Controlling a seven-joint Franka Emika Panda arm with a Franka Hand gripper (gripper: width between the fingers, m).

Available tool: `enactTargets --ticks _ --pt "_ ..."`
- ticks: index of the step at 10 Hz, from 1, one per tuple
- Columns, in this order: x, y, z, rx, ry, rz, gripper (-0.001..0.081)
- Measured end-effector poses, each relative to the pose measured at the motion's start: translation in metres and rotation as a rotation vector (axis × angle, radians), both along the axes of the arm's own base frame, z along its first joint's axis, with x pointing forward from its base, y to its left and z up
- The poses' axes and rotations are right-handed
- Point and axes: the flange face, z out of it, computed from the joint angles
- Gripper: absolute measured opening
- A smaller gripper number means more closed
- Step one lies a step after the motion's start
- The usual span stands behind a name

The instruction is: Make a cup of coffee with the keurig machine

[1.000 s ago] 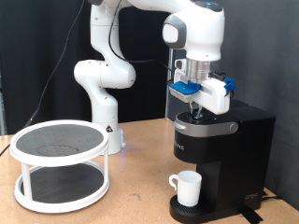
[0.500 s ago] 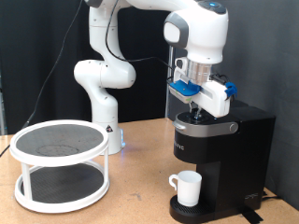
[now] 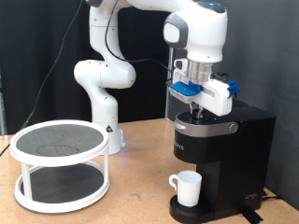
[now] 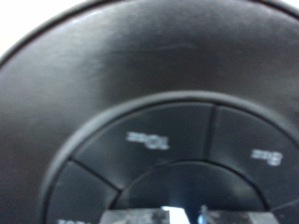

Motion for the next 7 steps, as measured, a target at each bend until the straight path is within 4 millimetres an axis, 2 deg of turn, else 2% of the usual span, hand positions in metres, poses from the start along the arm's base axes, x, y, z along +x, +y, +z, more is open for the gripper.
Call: enactTargets --ticks 3,7 --pt "-0.012 0.003 0.001 0.010 -0.095 -0.015 0.0000" --pt "-0.024 0.004 0.005 0.043 -0.105 -0.007 0.0000"
